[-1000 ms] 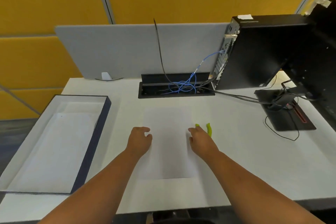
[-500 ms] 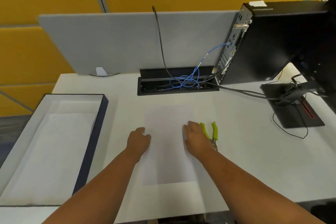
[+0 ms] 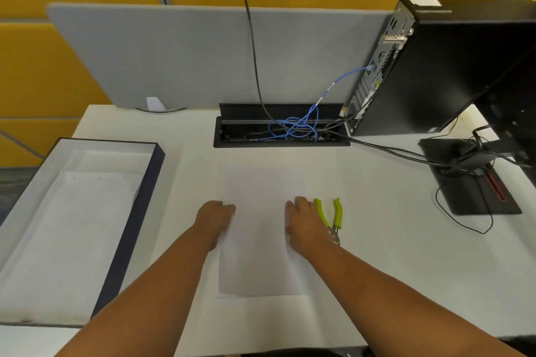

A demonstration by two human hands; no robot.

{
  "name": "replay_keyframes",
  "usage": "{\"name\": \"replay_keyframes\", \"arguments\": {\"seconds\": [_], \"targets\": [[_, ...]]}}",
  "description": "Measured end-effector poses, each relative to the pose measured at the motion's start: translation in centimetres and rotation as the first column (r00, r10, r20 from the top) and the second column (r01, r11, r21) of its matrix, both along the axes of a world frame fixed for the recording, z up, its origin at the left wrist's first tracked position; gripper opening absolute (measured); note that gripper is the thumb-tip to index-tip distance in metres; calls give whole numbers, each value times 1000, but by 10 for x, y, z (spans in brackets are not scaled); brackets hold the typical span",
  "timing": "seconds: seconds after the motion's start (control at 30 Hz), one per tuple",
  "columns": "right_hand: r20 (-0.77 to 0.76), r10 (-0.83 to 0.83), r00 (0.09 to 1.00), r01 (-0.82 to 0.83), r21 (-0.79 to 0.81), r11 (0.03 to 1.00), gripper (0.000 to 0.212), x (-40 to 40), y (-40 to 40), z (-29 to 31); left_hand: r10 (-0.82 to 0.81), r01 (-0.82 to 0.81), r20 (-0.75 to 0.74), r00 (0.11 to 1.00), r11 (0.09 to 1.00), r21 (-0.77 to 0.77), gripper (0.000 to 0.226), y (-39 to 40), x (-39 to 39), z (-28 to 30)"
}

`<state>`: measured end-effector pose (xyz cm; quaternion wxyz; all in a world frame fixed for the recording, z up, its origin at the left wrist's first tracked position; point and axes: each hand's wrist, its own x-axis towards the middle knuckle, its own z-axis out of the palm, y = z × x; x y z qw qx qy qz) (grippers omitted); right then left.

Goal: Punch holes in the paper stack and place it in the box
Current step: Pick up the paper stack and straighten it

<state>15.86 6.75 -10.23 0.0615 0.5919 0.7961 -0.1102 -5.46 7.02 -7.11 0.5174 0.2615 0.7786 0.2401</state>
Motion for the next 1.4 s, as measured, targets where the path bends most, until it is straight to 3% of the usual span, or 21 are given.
{"name": "replay_keyframes", "arguments": {"seconds": [0.03, 0.1, 0.17, 0.33, 0.57, 0.73, 0.87, 0.97, 1.03, 1.17, 1.27, 1.4], "targets": [[2, 0, 1000, 0, 2, 1000, 54, 0, 0, 0, 7, -7, 38, 999, 1000, -14, 14, 0, 1, 2], [9, -3, 1000, 3, 0, 1000, 55, -1, 0, -1, 0, 3, 59, 998, 998, -57, 65, 2, 2, 2], [28, -3, 1000, 3, -5, 1000, 57, -1, 1, -1, -3, 5, 48, 999, 999, -50, 79, 3, 4, 1], [69, 14, 998, -13, -10, 1000, 62, -1, 2, -2, 61, -63, 209, 976, 998, 5, 50, 8, 10, 7], [24, -11, 1000, 11, -28, 1000, 59, -1, 2, -2, 92, -119, 168, 981, 980, 158, 13, -3, -5, 3], [22, -22, 1000, 23, -27, 999, 55, -4, 3, -3, 149, -160, 68, 987, 963, 217, 31, -8, -6, -2], [-135, -153, 979, 142, -89, 986, 61, -8, 9, 0, 147, -137, -12, 989, 948, 287, 43, -11, -5, -1], [-378, -435, 818, 346, -281, 895, 67, -10, 22, 15, 106, -75, -81, 991, 942, 327, 38, -14, -11, 0], [-447, -540, 713, 397, -378, 836, 70, -10, 32, 23, 123, -93, -62, 991, 931, 352, 32, -15, -15, 2], [-583, -723, 372, 429, -582, 691, 61, -8, 46, 41, 123, -101, -27, 992, 905, 414, 14, -14, -19, 13], [-677, -694, 245, 404, -580, 708, 27, -9, 54, 63, 126, -107, -14, 992, 887, 450, 13, -10, -18, 23], [-830, -531, 170, 369, -446, 816, 20, -17, 58, 101, 143, -144, 40, 989, 858, 493, 19, 3, -11, 54]]}}
